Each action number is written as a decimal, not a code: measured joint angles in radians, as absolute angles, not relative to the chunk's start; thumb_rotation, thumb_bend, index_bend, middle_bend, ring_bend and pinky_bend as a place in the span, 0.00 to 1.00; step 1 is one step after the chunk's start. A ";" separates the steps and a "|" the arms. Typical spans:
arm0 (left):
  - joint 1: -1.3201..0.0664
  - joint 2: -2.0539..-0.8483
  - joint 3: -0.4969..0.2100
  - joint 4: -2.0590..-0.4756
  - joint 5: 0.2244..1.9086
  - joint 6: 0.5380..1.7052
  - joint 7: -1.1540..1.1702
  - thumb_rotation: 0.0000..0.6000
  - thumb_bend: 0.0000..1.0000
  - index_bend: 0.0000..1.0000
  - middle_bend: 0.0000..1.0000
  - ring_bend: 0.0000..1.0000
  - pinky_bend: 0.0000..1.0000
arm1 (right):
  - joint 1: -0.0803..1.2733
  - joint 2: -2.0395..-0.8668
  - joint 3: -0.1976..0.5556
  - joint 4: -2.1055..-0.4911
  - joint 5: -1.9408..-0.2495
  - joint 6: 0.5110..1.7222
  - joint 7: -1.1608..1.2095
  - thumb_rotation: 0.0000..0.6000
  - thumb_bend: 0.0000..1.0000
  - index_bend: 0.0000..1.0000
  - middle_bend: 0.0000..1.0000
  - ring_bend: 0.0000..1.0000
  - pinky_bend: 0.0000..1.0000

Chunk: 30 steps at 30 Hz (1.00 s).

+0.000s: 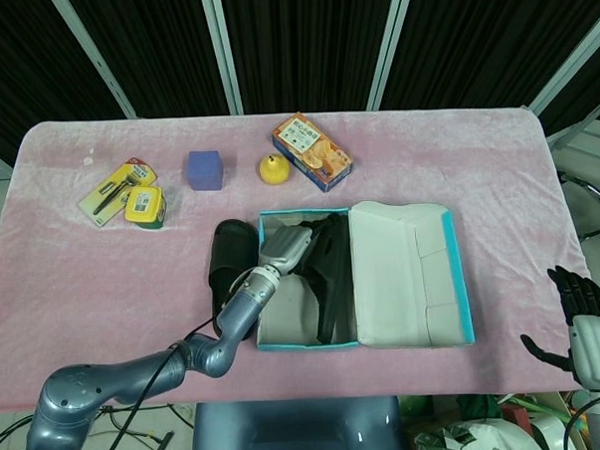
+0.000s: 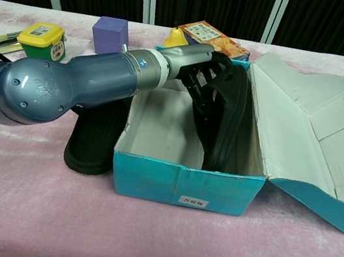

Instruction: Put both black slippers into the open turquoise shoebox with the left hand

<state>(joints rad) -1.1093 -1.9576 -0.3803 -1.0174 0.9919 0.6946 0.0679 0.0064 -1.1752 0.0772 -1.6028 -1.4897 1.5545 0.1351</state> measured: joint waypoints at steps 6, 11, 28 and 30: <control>-1.103 -1.902 -0.370 -1.097 0.976 0.710 0.120 0.61 0.00 0.00 0.00 0.00 0.03 | 0.005 -1.177 0.077 -1.601 -1.491 1.555 0.136 1.00 0.11 0.05 0.05 0.00 0.00; -1.085 -1.848 -0.354 -1.163 0.980 0.745 0.163 0.59 0.00 0.00 0.00 0.00 0.00 | 0.006 -1.178 0.078 -1.600 -1.494 1.557 0.136 1.00 0.11 0.05 0.05 0.00 0.00; -1.080 -1.666 -0.277 -1.447 0.748 0.809 0.477 0.60 0.00 0.00 0.00 0.00 0.00 | 0.013 -1.181 0.081 -1.592 -1.494 1.545 0.142 1.00 0.11 0.05 0.05 0.00 0.00; -1.103 -1.676 -0.267 -1.439 0.689 0.815 0.526 0.59 0.00 0.00 0.00 0.00 0.00 | 0.011 -1.181 0.080 -1.590 -1.492 1.545 0.145 1.00 0.11 0.05 0.05 0.00 0.00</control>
